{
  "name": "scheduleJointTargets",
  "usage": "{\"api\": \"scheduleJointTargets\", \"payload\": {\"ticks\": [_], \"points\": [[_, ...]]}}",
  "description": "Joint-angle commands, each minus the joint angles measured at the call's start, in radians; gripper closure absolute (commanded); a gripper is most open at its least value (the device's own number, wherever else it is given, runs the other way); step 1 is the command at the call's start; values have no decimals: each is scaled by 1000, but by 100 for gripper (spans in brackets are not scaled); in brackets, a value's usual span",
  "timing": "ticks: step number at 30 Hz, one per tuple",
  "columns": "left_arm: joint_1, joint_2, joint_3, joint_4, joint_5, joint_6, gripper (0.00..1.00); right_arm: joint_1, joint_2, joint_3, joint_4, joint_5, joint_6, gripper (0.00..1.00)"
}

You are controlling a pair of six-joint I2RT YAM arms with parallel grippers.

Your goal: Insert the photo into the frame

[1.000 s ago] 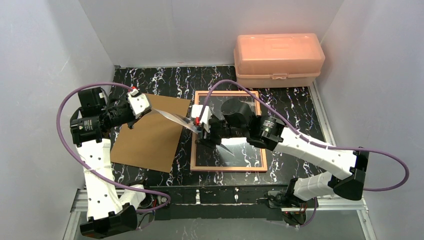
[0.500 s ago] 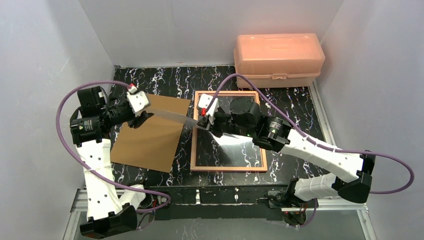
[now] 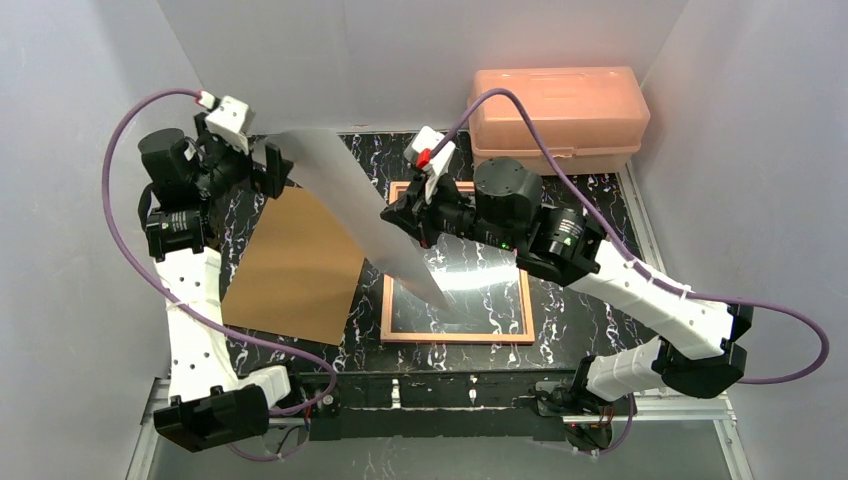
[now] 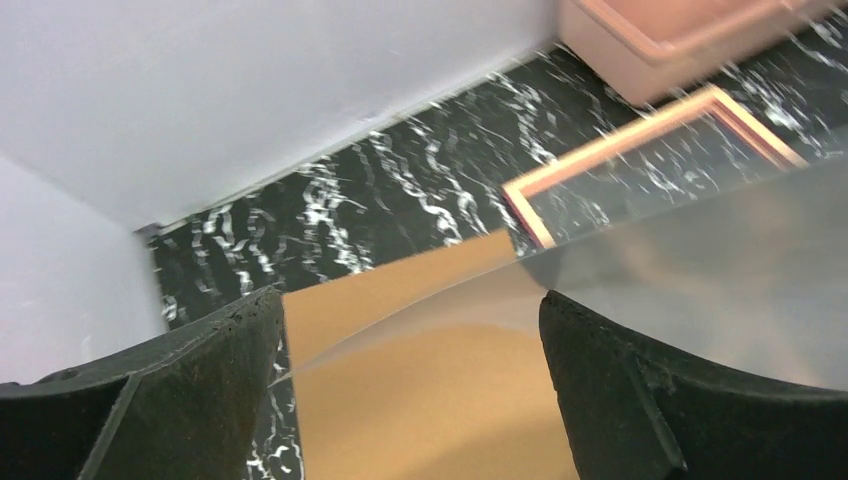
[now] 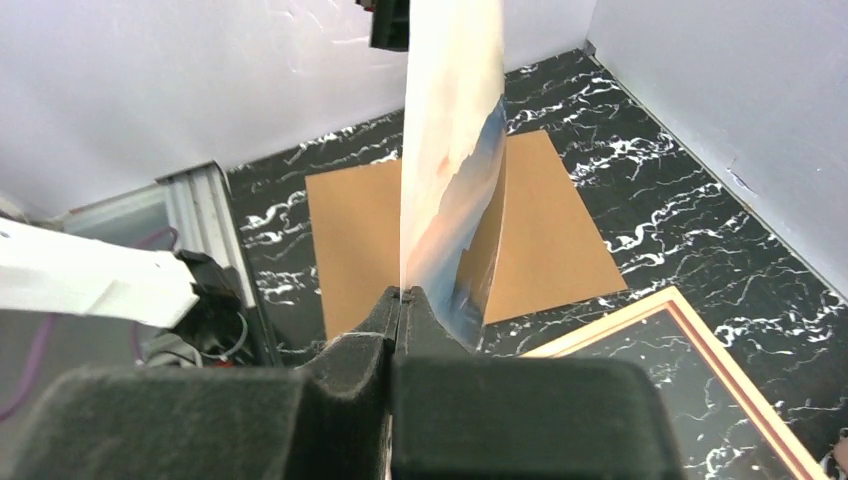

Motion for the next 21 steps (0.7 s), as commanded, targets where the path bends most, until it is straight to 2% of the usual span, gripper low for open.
{"api": "scheduleJointTargets", "payload": {"ticks": [1,4,8,15,21], "points": [[11,-41,4,190,-236,-215,1,0,-17,66,34,11,118,99],[25,-45,15,190,-302,-264,2,-19,-26,62,1,55,168,99],[35,-28,34,122,-275,-289,1,-134,-35,10,-57,61,256,99],[35,-26,-4,40,-229,-212,1,-394,-81,-214,-48,-14,336,99],[35,-39,-40,-6,-207,-160,1,-531,-35,-314,-53,-58,319,99]]}}
